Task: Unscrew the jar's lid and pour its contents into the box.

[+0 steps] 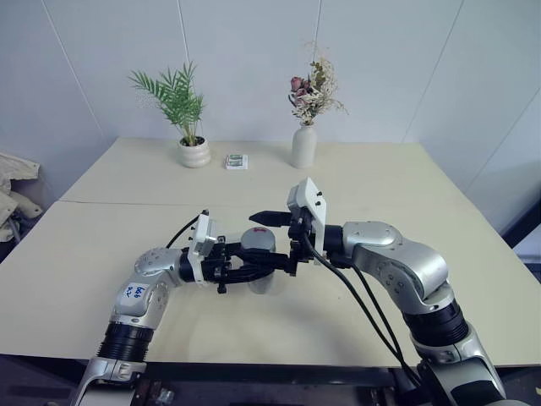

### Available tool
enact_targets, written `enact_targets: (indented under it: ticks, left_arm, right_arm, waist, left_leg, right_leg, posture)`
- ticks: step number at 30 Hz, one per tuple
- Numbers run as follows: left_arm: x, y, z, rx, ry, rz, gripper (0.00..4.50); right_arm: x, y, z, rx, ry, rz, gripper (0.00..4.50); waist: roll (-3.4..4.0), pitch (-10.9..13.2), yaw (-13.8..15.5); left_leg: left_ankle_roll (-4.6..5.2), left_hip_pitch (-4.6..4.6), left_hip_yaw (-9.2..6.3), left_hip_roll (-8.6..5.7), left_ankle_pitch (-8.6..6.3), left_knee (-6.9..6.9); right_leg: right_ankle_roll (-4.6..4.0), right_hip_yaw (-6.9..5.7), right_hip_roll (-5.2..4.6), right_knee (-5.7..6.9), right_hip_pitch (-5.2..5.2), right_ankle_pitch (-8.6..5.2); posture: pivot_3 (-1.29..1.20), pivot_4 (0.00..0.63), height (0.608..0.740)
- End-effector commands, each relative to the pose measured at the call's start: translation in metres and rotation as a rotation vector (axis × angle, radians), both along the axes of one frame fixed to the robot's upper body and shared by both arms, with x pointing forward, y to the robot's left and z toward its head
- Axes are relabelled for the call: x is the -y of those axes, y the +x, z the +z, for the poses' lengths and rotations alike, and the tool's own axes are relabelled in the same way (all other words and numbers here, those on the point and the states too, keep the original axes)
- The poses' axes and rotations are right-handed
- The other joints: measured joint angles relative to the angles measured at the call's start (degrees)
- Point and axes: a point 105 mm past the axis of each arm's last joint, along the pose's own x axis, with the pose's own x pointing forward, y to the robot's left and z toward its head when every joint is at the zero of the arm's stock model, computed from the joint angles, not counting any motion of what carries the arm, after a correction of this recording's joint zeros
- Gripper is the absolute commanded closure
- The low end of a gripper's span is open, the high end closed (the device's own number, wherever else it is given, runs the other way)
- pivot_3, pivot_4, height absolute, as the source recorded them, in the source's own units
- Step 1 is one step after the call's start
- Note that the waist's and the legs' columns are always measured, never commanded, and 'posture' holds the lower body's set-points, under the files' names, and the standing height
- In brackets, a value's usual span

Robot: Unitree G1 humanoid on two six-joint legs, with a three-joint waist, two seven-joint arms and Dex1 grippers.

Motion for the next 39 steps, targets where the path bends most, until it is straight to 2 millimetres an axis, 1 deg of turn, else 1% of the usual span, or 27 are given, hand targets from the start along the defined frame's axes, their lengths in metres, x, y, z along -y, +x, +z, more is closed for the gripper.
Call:
enact_targets:
  ticks: [1,7,10,18,28,31,39]
  left_arm:
    - [0.002,-0.004,0.009,0.047,-0.012,-0.020,2.50]
    - [0.002,-0.003,0.010,0.048,-0.008,-0.017,2.50]
    - [0.002,-0.003,0.010,0.049,-0.008,-0.017,2.50]
    - [0.002,-0.003,0.009,0.047,-0.010,-0.016,2.50]
    - [0.002,-0.002,0.010,0.046,-0.009,-0.020,2.50]
    - [0.002,-0.002,0.010,0.046,-0.007,-0.023,2.50]
    - [0.002,-0.002,0.009,0.045,-0.004,-0.021,2.50]
  right_arm:
    - [0.011,-0.001,0.015,0.050,0.031,-0.017,0.02]
    - [0.025,0.000,0.012,0.035,0.037,-0.044,0.02]
    - [0.029,0.001,0.011,0.030,0.039,-0.052,0.02]
    - [0.049,0.008,0.011,0.015,0.045,-0.111,0.02]
    - [0.063,0.012,0.008,-0.006,0.040,-0.161,0.02]
    - [0.069,0.010,0.006,-0.012,0.031,-0.162,0.02]
    - [0.075,-0.002,0.002,-0.039,0.007,-0.100,0.02]
  waist:
    - [0.00,0.0,0.0]
    - [0.00,0.0,0.0]
    - [0.00,0.0,0.0]
    - [0.00,0.0,0.0]
    - [0.00,0.0,0.0]
    - [0.00,0.0,0.0]
    - [0.00,0.0,0.1]
  left_leg:
    - [0.00,0.00,0.00,0.00,0.00,0.00]
    - [0.00,0.00,0.00,0.00,0.00,0.00]
    - [0.00,0.00,0.00,0.00,0.00,0.00]
    - [0.00,0.00,0.00,-0.01,0.00,0.00]
    - [0.00,0.00,0.01,-0.01,0.00,0.00]
    - [0.00,0.00,0.00,0.01,0.00,-0.03]
    - [0.00,0.01,0.01,0.00,0.00,0.00]
  right_leg:
    - [0.00,0.00,0.00,0.00,0.00,0.00]
    - [0.00,0.00,0.00,0.00,0.00,0.00]
    - [0.00,0.00,0.00,0.00,0.00,0.00]
    - [0.00,0.00,0.00,-0.02,0.01,0.00]
    - [0.00,0.00,-0.01,-0.03,0.01,0.00]
    - [-0.01,0.00,0.01,-0.02,0.00,0.00]
    - [0.00,0.01,0.01,-0.02,0.01,0.00]
  posture:
    - [0.00,0.150,0.740]
    - [0.00,0.150,0.740]
    - [0.00,0.150,0.740]
    - [0.00,0.150,0.740]
    - [0.00,0.150,0.740]
    - [0.00,0.150,0.740]
    - [0.00,0.150,0.740]
